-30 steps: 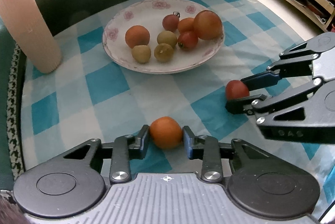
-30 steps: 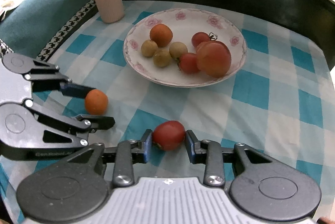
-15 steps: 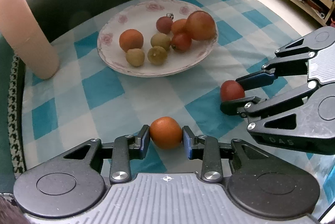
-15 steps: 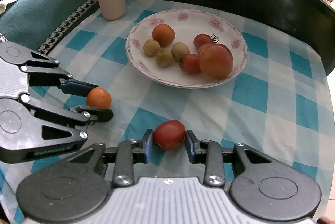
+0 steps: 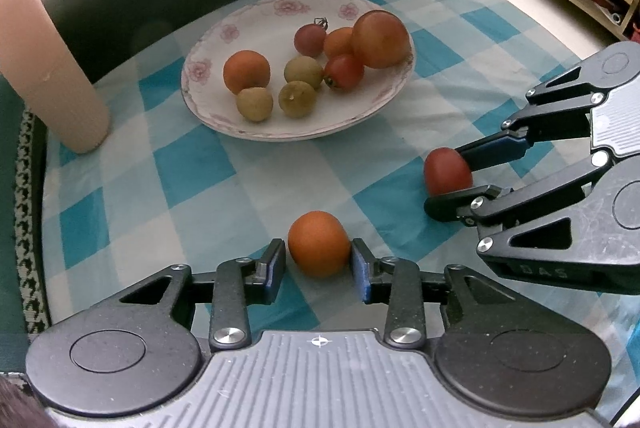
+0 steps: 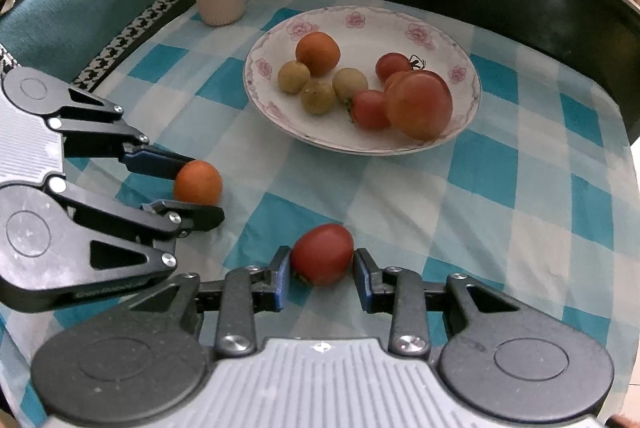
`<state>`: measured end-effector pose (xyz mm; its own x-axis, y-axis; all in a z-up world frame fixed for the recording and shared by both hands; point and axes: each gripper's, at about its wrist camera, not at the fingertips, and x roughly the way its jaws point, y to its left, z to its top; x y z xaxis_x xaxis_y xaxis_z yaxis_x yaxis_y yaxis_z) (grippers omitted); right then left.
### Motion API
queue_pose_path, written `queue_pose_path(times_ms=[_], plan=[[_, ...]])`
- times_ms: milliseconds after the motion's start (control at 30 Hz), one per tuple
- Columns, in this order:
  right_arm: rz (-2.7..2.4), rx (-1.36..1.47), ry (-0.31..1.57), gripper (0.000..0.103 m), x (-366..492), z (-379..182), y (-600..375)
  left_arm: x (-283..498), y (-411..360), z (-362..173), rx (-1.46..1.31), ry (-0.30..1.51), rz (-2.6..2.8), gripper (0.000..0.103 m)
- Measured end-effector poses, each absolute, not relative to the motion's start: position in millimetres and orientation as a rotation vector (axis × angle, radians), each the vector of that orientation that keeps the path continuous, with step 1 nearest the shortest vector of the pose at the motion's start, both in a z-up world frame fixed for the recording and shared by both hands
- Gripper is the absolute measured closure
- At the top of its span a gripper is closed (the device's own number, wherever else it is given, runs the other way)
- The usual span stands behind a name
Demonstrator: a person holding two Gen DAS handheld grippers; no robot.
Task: Organize fruits
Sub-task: 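Close the right gripper on the cherry tomato while the left gripper grasps the orange, then carry the cherry tomato and orange into the plate and open both grippers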
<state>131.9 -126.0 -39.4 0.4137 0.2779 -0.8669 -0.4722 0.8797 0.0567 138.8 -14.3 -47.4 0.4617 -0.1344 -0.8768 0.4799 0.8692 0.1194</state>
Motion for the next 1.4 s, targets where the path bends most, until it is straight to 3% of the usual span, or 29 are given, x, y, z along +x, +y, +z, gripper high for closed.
queue_pose_path(times_ms=[1400], plan=[[0.347, -0.138, 0.881, 0.056, 180, 14, -134, 197, -22, 1, 0.27, 0.912, -0.295, 0.063]])
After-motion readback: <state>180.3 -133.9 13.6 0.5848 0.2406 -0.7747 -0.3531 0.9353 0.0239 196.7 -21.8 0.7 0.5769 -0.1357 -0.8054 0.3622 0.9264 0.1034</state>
